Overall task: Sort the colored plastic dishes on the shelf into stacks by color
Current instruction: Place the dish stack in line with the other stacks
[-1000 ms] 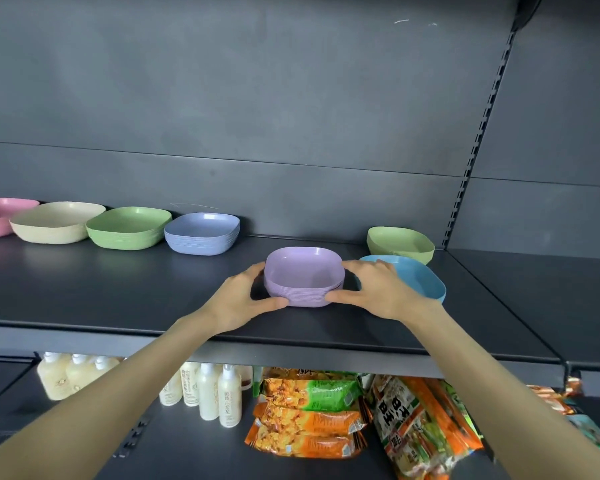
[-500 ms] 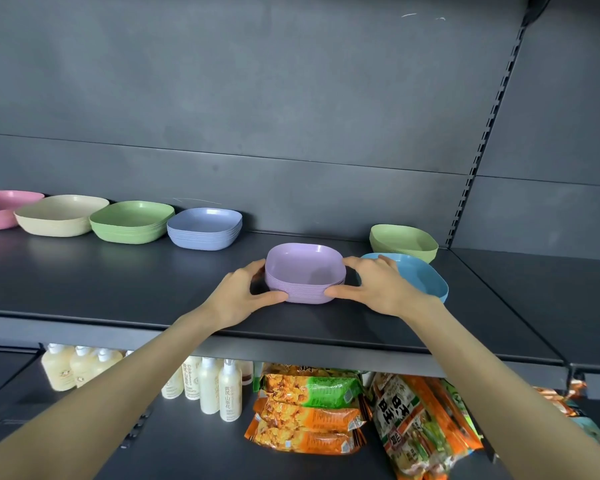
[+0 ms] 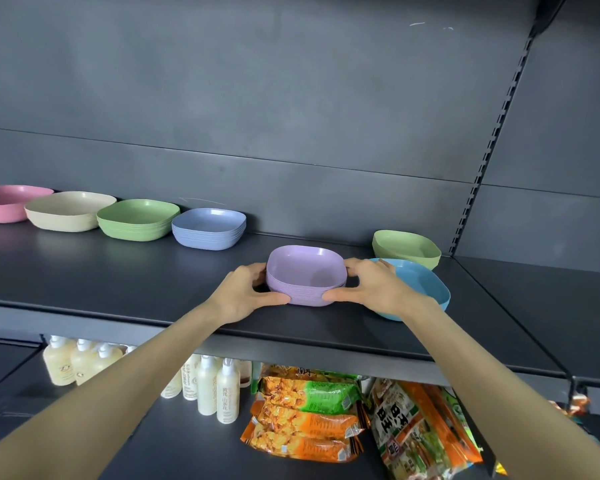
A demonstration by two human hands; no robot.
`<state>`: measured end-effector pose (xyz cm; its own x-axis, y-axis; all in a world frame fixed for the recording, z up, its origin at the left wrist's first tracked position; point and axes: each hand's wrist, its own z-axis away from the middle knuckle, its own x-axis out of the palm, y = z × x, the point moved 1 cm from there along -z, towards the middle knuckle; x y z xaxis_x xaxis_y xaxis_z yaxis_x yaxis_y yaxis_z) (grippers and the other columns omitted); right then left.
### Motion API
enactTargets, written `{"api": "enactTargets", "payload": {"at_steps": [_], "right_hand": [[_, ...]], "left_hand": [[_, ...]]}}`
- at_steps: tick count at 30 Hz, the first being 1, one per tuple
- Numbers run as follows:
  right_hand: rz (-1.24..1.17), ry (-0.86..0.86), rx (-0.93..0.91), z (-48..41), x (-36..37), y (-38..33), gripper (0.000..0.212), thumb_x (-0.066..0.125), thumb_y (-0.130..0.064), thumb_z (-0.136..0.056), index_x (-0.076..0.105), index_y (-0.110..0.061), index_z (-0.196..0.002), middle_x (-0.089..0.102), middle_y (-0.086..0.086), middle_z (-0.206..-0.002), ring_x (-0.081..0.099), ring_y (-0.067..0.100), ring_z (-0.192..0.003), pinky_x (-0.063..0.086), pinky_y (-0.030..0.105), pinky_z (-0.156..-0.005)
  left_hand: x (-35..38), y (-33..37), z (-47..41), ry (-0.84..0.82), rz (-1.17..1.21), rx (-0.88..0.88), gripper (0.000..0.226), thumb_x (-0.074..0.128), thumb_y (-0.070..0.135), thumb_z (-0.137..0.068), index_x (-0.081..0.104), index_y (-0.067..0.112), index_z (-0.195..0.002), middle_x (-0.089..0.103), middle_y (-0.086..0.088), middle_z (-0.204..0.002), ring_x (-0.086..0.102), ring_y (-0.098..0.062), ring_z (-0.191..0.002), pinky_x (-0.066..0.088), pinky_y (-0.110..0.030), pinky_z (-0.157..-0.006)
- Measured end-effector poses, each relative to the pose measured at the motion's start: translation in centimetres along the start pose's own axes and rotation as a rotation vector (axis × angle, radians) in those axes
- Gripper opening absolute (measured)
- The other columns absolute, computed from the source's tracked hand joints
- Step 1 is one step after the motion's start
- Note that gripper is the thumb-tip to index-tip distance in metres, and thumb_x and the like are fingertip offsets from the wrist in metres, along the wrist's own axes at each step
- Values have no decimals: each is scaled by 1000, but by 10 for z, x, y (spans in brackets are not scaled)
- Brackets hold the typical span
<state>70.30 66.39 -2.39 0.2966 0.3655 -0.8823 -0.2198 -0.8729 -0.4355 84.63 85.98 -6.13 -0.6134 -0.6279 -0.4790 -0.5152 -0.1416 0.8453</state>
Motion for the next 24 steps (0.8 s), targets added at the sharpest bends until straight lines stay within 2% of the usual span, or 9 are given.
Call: {"api": "enactTargets", "payload": {"at_steps": [4, 8, 12, 15, 18, 21, 24], "right_hand": [[-162, -15, -2, -3, 2, -2, 60, 73, -56, -68, 62, -21, -115, 70, -2, -108, 58, 23, -110, 37, 45, -105], [-211, -1, -31, -18, -4, -17, 60, 73, -57, -64, 64, -24, -113, 71, -7, -105, 61, 19, -106, 45, 40, -98], [-269, 38, -27, -40, -4, -34, 43, 78, -35, -76, 62, -25, -115, 70, -5, -110, 63, 15, -106, 48, 33, -97], [-314, 50, 16, -58, 3, -36, 34, 79, -32, -74, 63, -30, -104, 71, -5, -106, 66, 16, -101, 50, 39, -96], [-345, 75, 52, -76, 11, -34, 41, 80, -32, -71, 64, -25, -108, 72, -6, -103, 67, 15, -99, 50, 40, -95], [-394, 95, 107, -86, 25, -29, 37, 81, -28, -71, 64, -30, -103, 72, -7, -102, 67, 12, -98, 51, 39, -96], [-426, 120, 146, -97, 36, -25, 40, 83, -28, -68, 63, -32, -102, 72, -7, -102, 67, 11, -99, 51, 38, -96]], "left_hand": [[-5, -5, -3, 32, 56, -11, 57, 82, 17, -71, 59, 14, -123, 68, 3, -115, 64, -10, -107, 47, -33, -101], [-22, -7, -16, 53, 124, -3, 58, 83, 13, -69, 59, 11, -122, 70, 4, -110, 67, -8, -101, 49, -31, -97], [-43, -14, -35, 77, 163, 5, 69, 85, 24, -61, 59, 11, -124, 70, 2, -111, 69, -13, -97, 51, -33, -94], [-54, -24, -50, 60, 147, 17, 56, 83, 16, -71, 60, 11, -122, 70, 1, -111, 69, -13, -96, 51, -31, -93], [-57, -34, -65, 39, 134, 29, 48, 79, 13, -75, 59, 15, -118, 69, 1, -112, 68, -11, -96, 51, -30, -92], [-58, -48, -78, -1, 108, 43, 48, 78, 13, -76, 59, 14, -120, 69, 3, -112, 68, -9, -96, 51, -31, -93], [-59, -56, -91, -16, 103, 54, 50, 77, 13, -77, 57, 11, -123, 68, 2, -112, 67, -8, -96, 52, -26, -90]]}}
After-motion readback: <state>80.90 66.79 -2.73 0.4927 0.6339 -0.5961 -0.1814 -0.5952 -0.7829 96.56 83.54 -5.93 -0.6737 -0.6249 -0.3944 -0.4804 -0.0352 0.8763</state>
